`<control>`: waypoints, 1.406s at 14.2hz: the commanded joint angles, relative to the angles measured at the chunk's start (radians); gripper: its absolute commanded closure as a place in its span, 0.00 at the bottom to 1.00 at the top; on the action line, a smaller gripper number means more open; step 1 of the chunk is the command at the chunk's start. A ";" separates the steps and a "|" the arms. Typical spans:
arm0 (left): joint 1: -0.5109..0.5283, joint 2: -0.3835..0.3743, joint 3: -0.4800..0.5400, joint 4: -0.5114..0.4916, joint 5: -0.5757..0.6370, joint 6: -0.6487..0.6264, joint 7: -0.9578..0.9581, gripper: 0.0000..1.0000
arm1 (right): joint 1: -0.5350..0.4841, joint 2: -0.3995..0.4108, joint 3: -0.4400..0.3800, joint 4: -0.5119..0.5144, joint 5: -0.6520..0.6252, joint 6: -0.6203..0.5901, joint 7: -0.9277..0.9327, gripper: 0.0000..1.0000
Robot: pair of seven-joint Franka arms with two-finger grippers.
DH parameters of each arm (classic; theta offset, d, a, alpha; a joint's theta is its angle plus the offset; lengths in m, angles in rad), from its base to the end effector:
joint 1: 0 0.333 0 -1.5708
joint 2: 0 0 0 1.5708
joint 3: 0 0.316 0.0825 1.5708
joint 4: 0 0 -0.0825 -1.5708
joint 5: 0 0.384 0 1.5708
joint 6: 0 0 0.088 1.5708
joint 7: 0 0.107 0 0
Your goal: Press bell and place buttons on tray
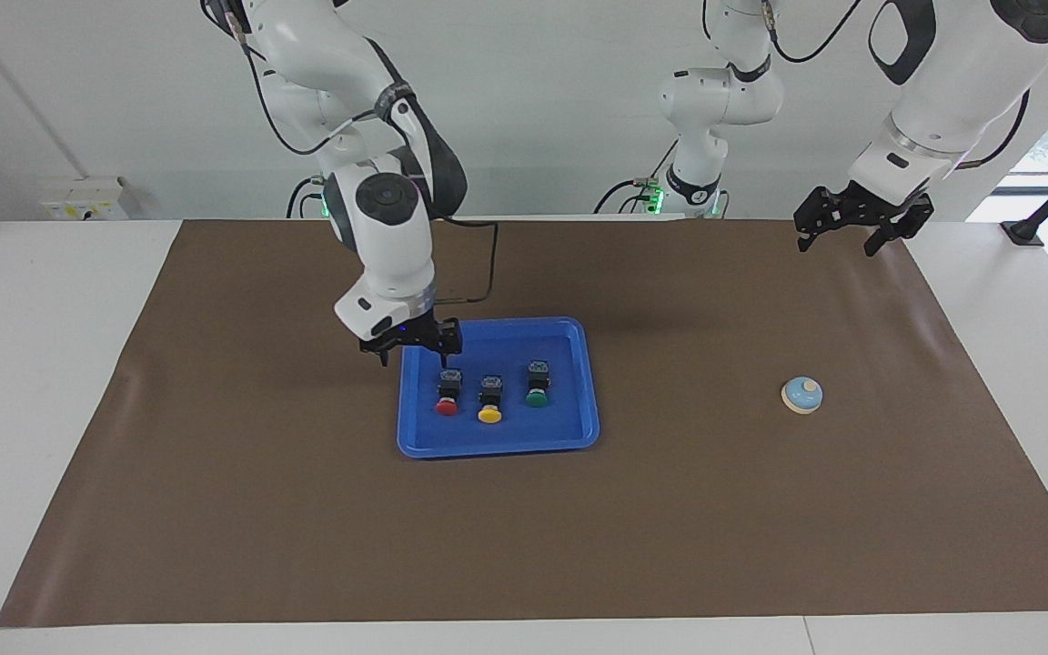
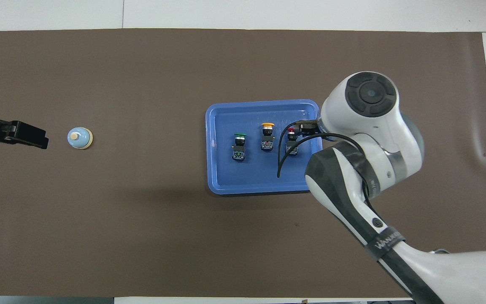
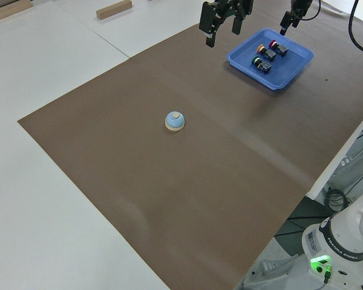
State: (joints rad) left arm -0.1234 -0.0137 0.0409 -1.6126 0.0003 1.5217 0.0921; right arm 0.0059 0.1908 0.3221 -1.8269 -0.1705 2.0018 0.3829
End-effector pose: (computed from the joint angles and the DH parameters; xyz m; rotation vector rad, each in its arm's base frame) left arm 0.5420 -0.0446 0.6083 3.1267 -0.2737 -0.1212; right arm 0.5824 0.1774 0.4335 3.0510 0.0176 0.0440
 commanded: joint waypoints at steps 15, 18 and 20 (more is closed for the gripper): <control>0.001 0.000 -0.001 0.002 0.021 -0.011 0.003 0.00 | 0.020 -0.171 -0.391 0.174 0.183 -0.402 -0.515 0.00; 0.001 0.000 -0.001 0.002 0.020 -0.011 0.003 0.00 | 0.020 -0.181 -0.393 0.170 0.167 -0.406 -0.504 0.00; 0.001 0.000 -0.001 0.002 0.021 -0.012 0.003 0.00 | 0.017 -0.183 -0.397 0.173 0.169 -0.413 -0.507 0.00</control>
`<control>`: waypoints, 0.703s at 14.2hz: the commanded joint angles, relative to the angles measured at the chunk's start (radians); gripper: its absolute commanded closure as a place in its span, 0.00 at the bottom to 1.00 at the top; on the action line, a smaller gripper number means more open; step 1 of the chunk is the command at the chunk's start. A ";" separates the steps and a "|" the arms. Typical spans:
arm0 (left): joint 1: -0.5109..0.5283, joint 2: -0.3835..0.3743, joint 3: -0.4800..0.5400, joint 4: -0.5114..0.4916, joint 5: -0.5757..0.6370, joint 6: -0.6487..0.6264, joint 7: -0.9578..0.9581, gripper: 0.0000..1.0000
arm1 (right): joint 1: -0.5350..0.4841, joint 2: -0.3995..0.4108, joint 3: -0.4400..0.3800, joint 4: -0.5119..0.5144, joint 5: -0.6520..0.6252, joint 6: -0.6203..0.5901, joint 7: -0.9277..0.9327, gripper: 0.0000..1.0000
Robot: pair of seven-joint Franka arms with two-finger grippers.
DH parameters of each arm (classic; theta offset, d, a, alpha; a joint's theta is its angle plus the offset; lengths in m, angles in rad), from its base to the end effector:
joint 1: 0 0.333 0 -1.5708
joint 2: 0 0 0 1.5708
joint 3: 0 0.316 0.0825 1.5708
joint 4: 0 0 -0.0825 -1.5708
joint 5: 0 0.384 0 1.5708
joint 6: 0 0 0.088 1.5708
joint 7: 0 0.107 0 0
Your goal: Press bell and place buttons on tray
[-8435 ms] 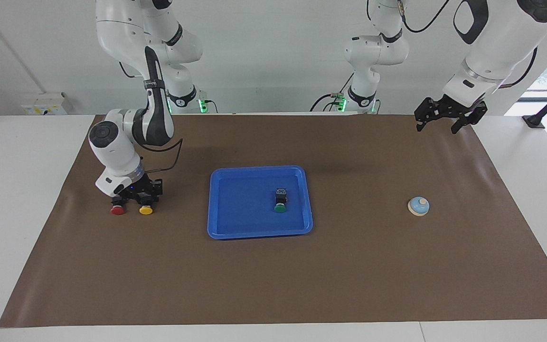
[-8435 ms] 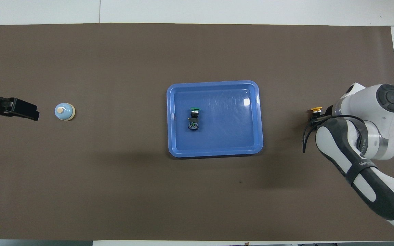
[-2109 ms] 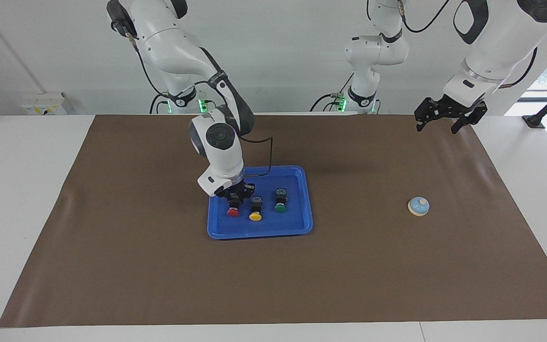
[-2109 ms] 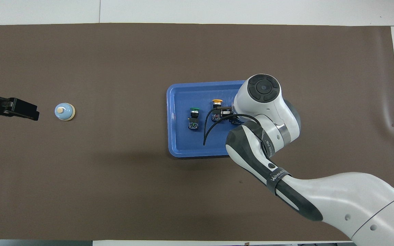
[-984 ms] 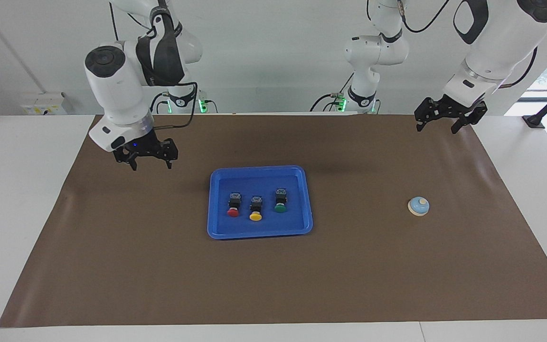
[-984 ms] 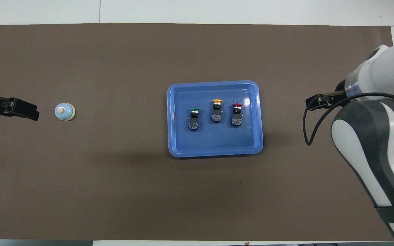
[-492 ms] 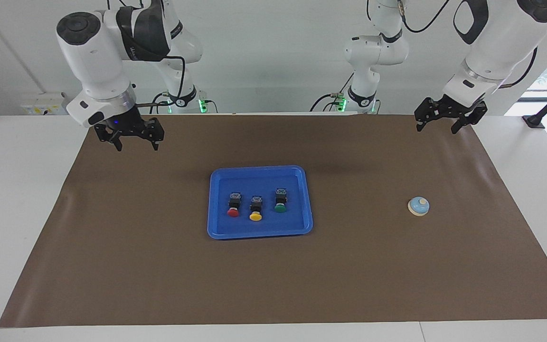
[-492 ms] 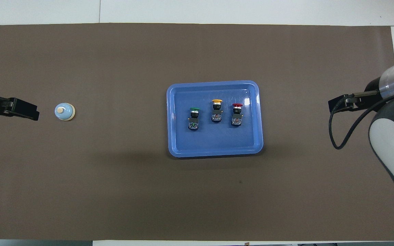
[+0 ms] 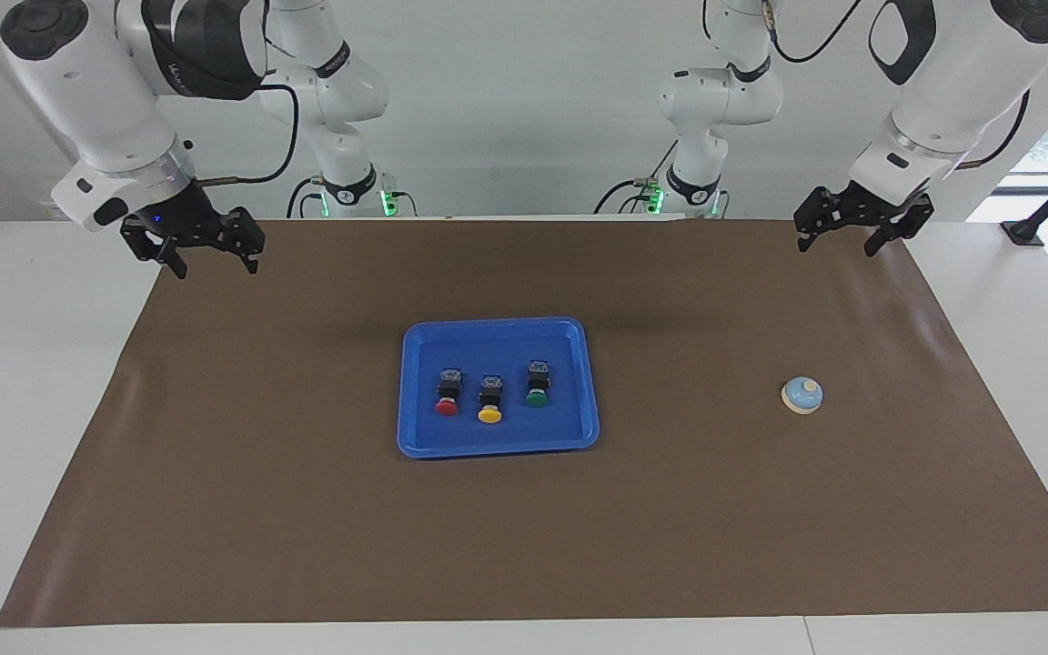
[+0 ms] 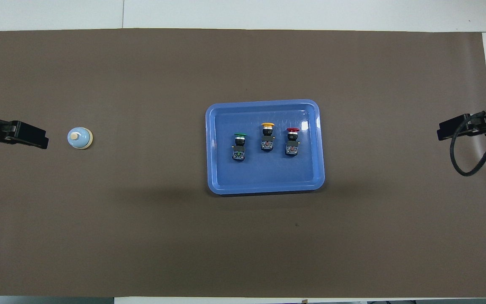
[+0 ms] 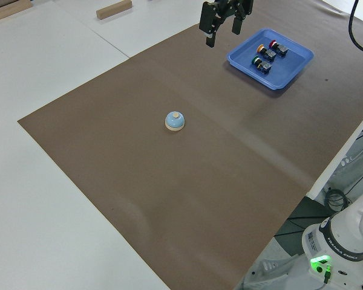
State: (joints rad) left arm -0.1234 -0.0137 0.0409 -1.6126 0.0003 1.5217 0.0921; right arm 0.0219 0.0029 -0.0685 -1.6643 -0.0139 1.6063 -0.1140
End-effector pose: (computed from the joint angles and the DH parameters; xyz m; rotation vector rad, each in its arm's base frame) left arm 0.5420 -0.0446 0.6083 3.1267 -0.2737 -0.1212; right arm 0.5542 -0.0272 0.5818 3.1291 0.1069 -0.0968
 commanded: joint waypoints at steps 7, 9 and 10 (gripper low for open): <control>0.001 0.000 -0.001 0.002 0.021 -0.011 0.003 0.00 | 0.004 0.006 -0.004 0.074 0.006 -0.068 -0.012 0.00; 0.001 0.000 -0.001 0.002 0.021 -0.012 0.003 0.00 | 0.004 0.005 -0.005 0.066 0.005 -0.063 -0.016 0.00; 0.001 0.000 0.001 0.002 0.021 -0.011 0.003 0.00 | 0.001 0.002 -0.002 0.058 0.005 -0.063 -0.016 0.00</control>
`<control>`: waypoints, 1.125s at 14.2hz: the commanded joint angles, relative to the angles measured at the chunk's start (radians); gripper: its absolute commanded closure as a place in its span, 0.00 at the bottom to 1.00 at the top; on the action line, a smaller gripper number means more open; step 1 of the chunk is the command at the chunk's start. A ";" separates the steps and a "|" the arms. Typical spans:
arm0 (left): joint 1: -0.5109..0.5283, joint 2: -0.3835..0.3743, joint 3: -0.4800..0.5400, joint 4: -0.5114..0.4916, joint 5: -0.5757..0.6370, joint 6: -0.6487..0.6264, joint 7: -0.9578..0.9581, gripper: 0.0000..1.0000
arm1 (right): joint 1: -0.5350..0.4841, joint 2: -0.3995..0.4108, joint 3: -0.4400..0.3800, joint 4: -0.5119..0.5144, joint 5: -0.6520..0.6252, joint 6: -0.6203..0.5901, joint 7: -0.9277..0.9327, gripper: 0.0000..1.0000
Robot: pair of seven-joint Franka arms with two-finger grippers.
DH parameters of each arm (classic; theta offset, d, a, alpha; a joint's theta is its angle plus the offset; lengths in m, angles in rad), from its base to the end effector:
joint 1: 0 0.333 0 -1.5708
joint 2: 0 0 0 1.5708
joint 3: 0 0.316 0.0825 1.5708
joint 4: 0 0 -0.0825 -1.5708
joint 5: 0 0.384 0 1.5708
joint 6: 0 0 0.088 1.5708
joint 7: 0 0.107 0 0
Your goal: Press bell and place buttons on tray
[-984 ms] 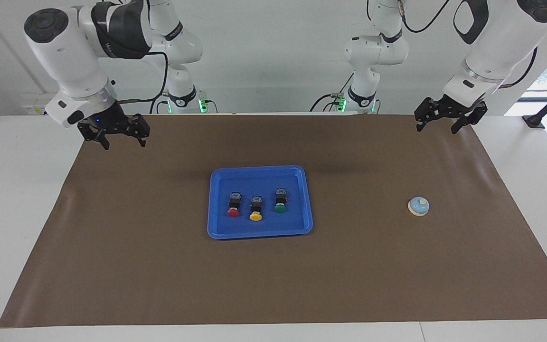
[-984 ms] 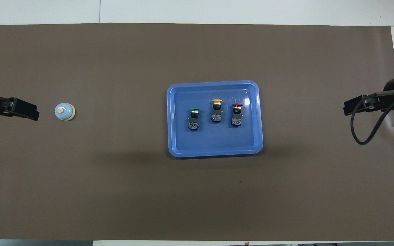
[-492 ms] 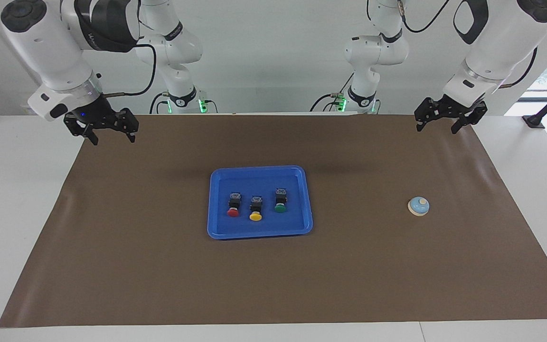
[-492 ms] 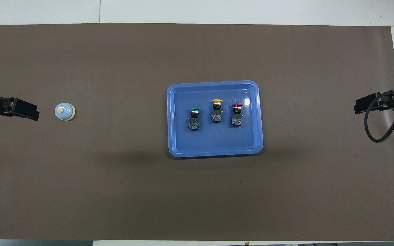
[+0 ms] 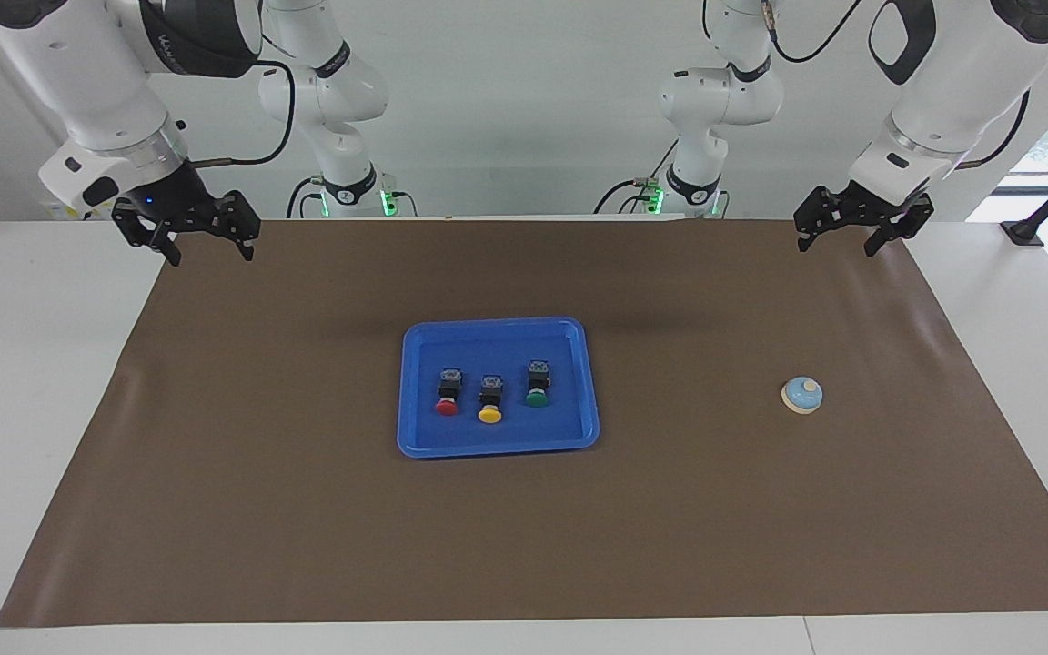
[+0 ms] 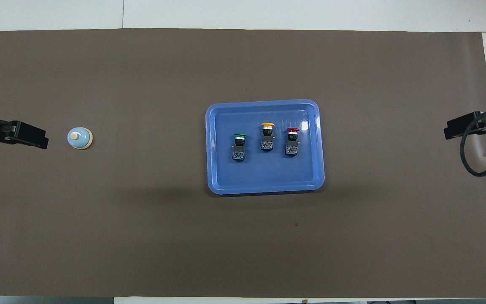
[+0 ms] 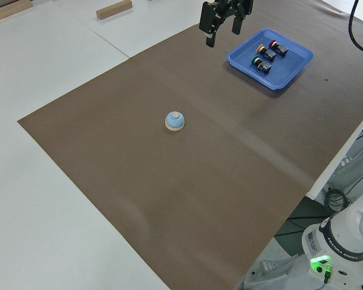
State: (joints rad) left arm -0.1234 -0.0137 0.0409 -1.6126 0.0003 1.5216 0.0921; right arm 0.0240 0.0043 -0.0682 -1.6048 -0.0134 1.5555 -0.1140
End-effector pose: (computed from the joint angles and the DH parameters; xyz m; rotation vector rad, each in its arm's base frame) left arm 0.5420 -0.0446 0.6083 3.1267 -0.2737 -0.1214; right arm 0.5523 -0.0258 0.6048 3.1291 0.1095 -0.0853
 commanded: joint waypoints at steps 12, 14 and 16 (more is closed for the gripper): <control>0.001 0.000 -0.001 0.002 0.021 -0.011 0.003 0.00 | -0.004 -0.009 0.001 -0.003 0.006 -0.026 -0.012 0.00; 0.001 0.000 -0.001 0.002 0.021 -0.011 0.003 0.00 | -0.004 -0.009 0.001 -0.003 0.006 -0.026 -0.012 0.00; 0.001 0.000 -0.001 0.002 0.021 -0.011 0.003 0.00 | -0.004 -0.009 0.001 -0.003 0.006 -0.026 -0.012 0.00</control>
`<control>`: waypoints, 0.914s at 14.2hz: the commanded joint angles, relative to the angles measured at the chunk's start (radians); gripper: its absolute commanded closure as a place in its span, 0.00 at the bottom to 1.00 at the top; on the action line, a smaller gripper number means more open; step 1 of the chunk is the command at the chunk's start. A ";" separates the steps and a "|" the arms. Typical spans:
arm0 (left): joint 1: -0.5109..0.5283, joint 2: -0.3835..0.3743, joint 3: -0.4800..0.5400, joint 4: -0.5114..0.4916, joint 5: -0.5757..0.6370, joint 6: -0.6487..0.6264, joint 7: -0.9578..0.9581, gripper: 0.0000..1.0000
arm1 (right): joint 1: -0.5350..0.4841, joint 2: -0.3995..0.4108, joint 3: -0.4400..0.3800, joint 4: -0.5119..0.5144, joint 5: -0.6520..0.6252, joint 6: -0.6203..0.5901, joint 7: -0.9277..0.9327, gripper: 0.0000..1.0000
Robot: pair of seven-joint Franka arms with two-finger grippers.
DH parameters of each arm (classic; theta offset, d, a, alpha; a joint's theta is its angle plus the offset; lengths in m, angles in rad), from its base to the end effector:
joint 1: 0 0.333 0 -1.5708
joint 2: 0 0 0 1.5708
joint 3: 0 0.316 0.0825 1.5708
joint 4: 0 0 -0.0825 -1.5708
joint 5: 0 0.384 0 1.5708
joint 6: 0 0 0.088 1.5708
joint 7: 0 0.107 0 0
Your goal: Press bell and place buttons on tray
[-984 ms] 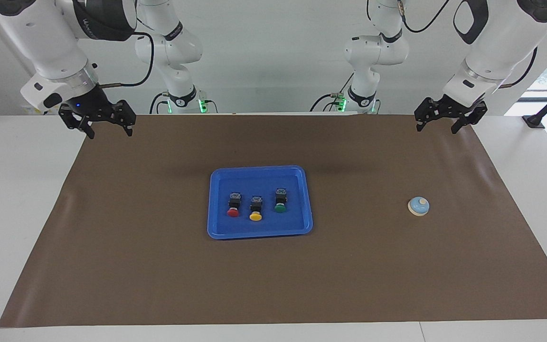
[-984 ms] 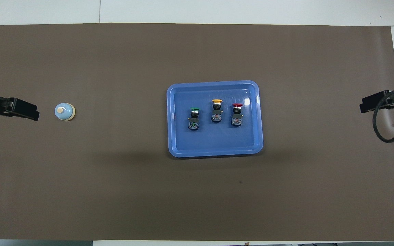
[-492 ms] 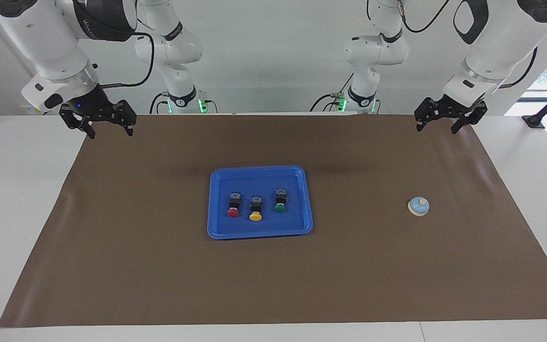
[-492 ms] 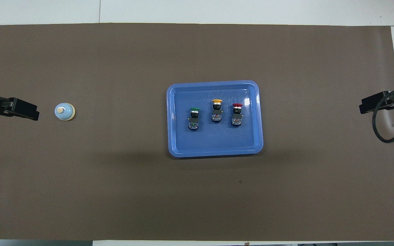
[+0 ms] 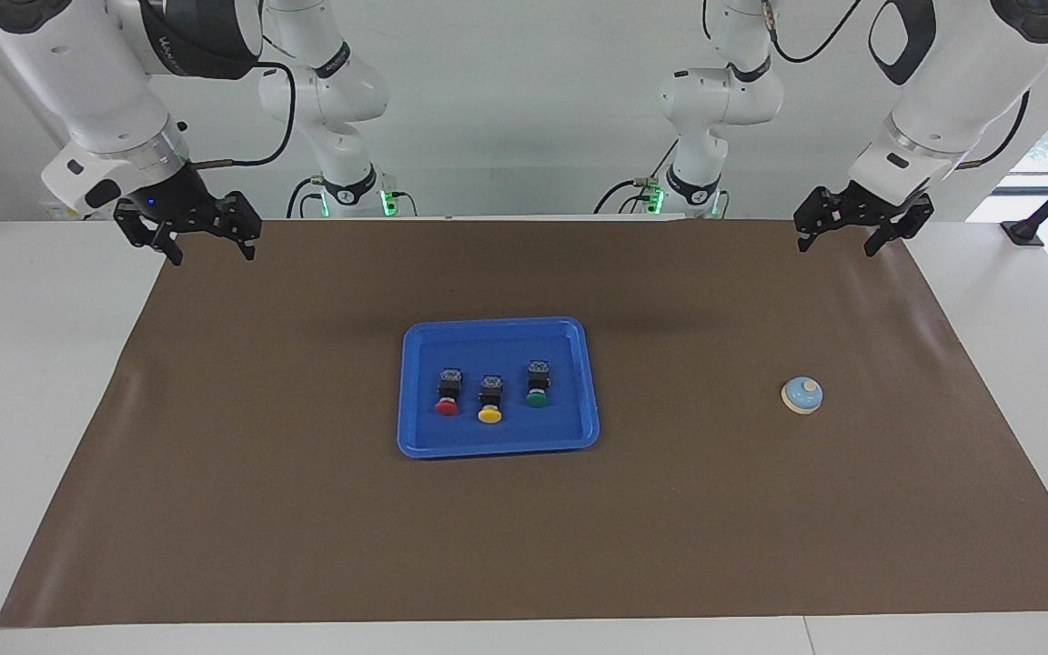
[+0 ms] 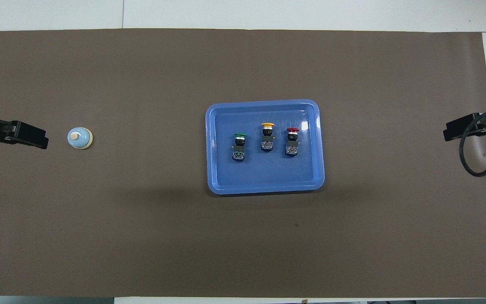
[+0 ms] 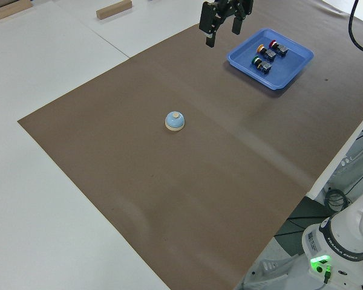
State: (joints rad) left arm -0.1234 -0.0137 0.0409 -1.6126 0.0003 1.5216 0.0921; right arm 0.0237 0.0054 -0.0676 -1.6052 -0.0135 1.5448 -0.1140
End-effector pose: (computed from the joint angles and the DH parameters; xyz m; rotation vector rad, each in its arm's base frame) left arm 0.5420 -0.0446 0.6083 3.1267 -0.2737 -0.1214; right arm 0.5514 -0.0256 0.6032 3.1293 0.1099 -0.1044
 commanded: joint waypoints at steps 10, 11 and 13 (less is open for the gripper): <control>0.001 0.000 -0.001 0.002 0.021 -0.015 0.003 0.00 | -0.004 -0.010 0.000 -0.002 0.006 -0.015 -0.012 0.00; -0.002 0.000 -0.001 0.002 0.021 -0.014 0.003 0.00 | -0.004 -0.010 0.000 -0.002 0.007 -0.014 -0.012 0.00; -0.012 0.000 -0.001 0.002 0.021 -0.015 0.003 0.00 | -0.004 -0.010 0.000 -0.002 0.006 -0.015 -0.012 0.00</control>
State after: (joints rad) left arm -0.1244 -0.0137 0.0393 -1.6126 0.0003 1.5212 0.0921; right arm 0.0237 0.0054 -0.0676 -1.6052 -0.0135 1.5447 -0.1140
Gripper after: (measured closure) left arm 0.000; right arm 0.000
